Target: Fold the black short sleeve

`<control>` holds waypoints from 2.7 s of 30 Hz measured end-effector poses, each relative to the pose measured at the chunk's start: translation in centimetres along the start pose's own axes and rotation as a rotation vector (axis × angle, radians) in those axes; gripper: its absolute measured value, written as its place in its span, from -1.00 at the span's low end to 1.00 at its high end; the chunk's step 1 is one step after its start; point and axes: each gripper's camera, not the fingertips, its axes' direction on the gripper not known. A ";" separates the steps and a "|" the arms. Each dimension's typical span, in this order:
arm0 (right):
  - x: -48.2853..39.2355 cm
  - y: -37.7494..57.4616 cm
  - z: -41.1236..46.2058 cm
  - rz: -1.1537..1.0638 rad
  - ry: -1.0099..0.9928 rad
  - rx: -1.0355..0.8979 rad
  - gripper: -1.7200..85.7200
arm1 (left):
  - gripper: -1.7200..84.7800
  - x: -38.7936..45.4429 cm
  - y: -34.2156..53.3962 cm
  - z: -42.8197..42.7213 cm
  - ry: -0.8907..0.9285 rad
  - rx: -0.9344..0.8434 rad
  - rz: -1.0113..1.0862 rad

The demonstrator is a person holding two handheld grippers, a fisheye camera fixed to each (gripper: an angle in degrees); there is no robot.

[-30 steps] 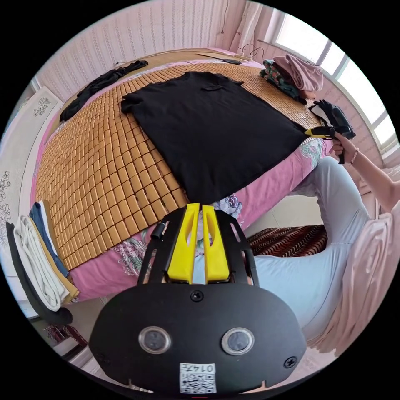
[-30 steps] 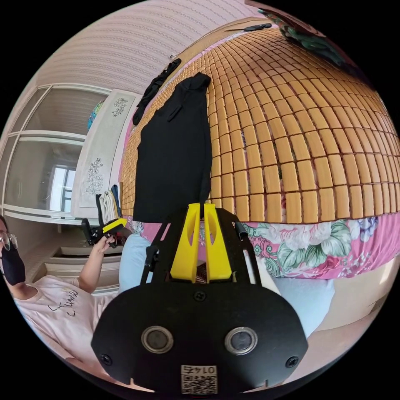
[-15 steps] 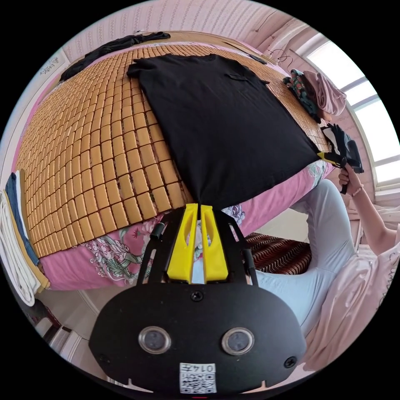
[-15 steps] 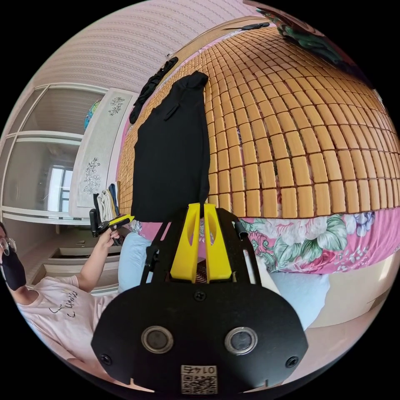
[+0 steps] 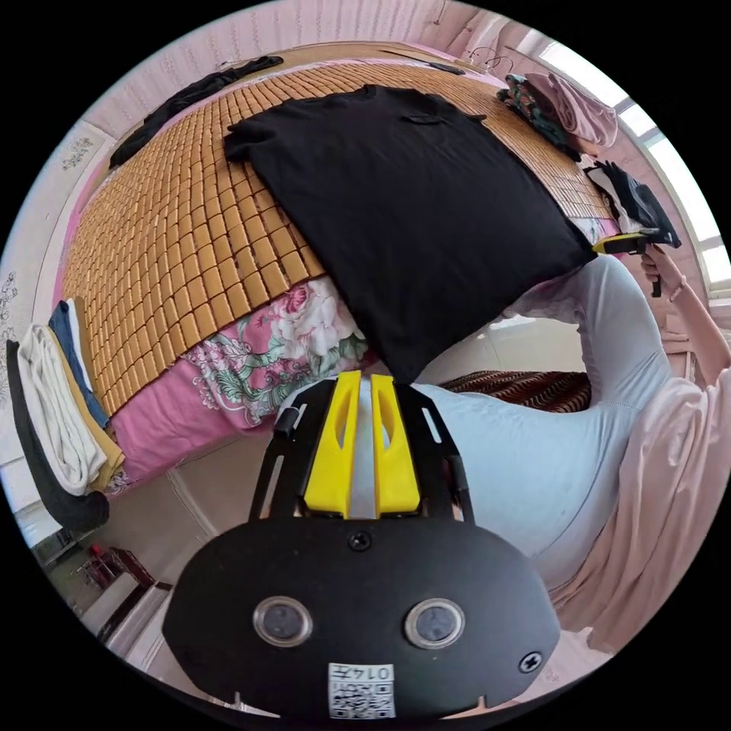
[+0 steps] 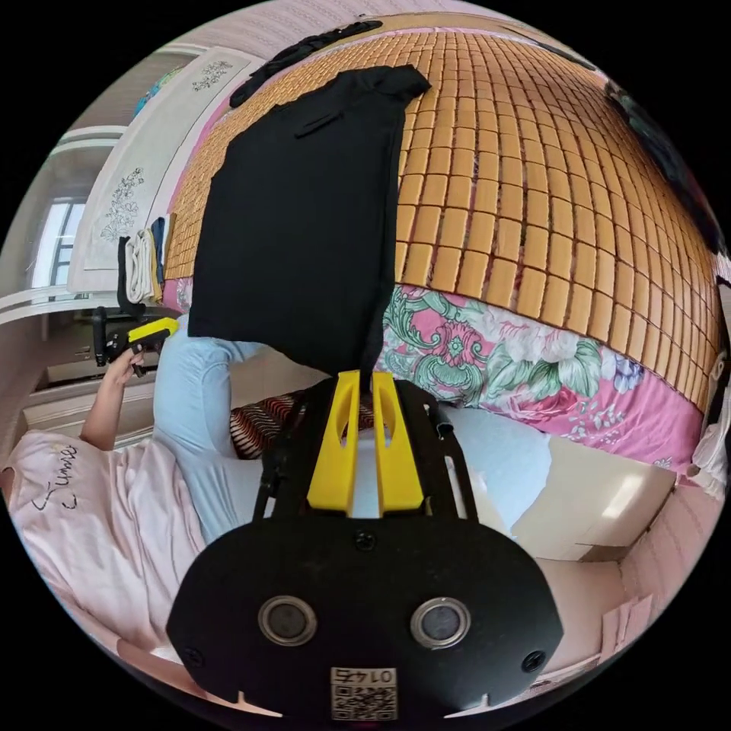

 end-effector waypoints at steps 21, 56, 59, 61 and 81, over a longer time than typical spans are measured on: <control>3.5 -20.0 -4.3 0.063 -0.044 0.512 -0.83 | -0.80 10.7 -45.3 -0.1 0.099 0.379 0.316; -7.4 -22.9 -4.2 -0.041 0.068 0.551 -0.94 | -0.86 -6.1 -25.3 -6.1 0.101 0.761 0.140; -11.9 -25.7 -3.7 -0.171 0.012 0.495 -0.94 | -0.91 -12.7 -16.5 -4.5 0.010 0.649 -0.086; -15.4 -27.9 -3.0 -0.255 -0.009 0.449 -0.94 | -0.95 -15.7 -12.0 -3.2 -0.004 0.588 -0.203; -50.9 -52.4 12.8 -0.593 0.292 0.181 -0.93 | -0.94 -25.3 -11.2 1.1 0.123 0.469 -0.358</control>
